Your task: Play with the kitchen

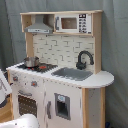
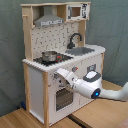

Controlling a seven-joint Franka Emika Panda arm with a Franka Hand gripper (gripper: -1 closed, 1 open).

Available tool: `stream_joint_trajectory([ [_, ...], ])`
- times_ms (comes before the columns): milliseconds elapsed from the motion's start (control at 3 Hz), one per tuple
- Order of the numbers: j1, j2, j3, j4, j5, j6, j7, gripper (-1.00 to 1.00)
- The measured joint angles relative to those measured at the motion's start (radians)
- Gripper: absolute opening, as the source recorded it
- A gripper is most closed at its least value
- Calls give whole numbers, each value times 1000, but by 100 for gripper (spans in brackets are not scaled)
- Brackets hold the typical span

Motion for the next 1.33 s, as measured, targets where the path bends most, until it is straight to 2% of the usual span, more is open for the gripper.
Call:
stream_joint_trajectory([
  [667,86,0,-16,-17,-1,-99,-179,100],
  [1333,185,1,-19,-73,-1,-170,-367,100],
])
